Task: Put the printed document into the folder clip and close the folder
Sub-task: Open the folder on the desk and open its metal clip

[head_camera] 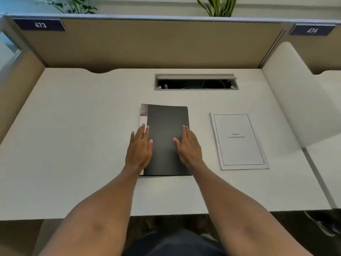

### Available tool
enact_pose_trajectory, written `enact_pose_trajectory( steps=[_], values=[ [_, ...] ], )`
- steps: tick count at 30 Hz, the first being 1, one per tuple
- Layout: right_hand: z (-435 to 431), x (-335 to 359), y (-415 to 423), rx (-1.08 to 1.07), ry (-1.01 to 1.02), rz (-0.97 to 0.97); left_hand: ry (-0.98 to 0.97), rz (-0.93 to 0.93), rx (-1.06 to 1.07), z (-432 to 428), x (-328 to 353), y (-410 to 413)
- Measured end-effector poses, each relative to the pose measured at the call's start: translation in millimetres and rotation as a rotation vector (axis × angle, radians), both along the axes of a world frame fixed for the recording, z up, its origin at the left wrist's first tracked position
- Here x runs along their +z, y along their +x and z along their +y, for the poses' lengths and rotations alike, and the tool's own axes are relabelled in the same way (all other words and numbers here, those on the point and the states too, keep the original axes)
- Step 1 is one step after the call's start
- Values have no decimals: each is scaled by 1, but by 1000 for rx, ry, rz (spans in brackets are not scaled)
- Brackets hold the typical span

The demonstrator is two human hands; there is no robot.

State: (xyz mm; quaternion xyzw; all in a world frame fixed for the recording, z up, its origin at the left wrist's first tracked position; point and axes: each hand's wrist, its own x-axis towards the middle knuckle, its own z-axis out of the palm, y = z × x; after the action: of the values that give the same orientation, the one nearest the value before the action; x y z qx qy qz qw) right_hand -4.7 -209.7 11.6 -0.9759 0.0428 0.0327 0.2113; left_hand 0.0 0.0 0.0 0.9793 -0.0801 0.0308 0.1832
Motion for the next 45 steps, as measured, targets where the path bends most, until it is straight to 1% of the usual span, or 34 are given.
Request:
enact_pose_trajectory(
  steps=[4, 8, 12, 16, 20, 24, 26, 28, 32, 34, 38, 40, 42, 45],
  values=[
    [15, -10, -6, -22, 6, 86, -6, 63, -19, 16, -8, -13],
    [32, -20, -7, 28, -74, 107, -5, 135, -147, 35, -19, -31],
    [48, -23, -3, 49, -140, 134, 124, 150, -267, 42, -28, -44],
    [57, -27, -2, 68, -191, 152, 243, 189, -324, 45, -30, -46],
    [60, -29, -4, 69, -206, 161, 307, 114, -416, 41, -27, -46],
    [59, -27, -4, 79, -216, 169, 381, 42, -461, 36, -25, -47],
    [57, -26, -2, 77, -191, 167, 416, -6, -498, 35, -24, -49],
    [52, -21, 2, 57, -127, 115, 429, -77, -537, 36, -25, -50],
    [28, -2, 24, -53, -1, -149, 412, -171, -568, 43, -24, -52],
    [13, 12, 42, -145, 75, -216, 394, -199, -589, 47, -25, -52],
    [-15, 34, 74, -340, 250, -277, 292, -279, -617, 59, -25, -52],
    [-23, 35, 79, -373, 234, -261, 218, -290, -602, 65, -21, -55],
    [-23, 29, 77, -380, 194, -184, 96, -262, -548, 69, -18, -62],
    [0, 14, 60, -311, 222, -26, -144, -104, -365, 71, -16, -75]
  ],
)
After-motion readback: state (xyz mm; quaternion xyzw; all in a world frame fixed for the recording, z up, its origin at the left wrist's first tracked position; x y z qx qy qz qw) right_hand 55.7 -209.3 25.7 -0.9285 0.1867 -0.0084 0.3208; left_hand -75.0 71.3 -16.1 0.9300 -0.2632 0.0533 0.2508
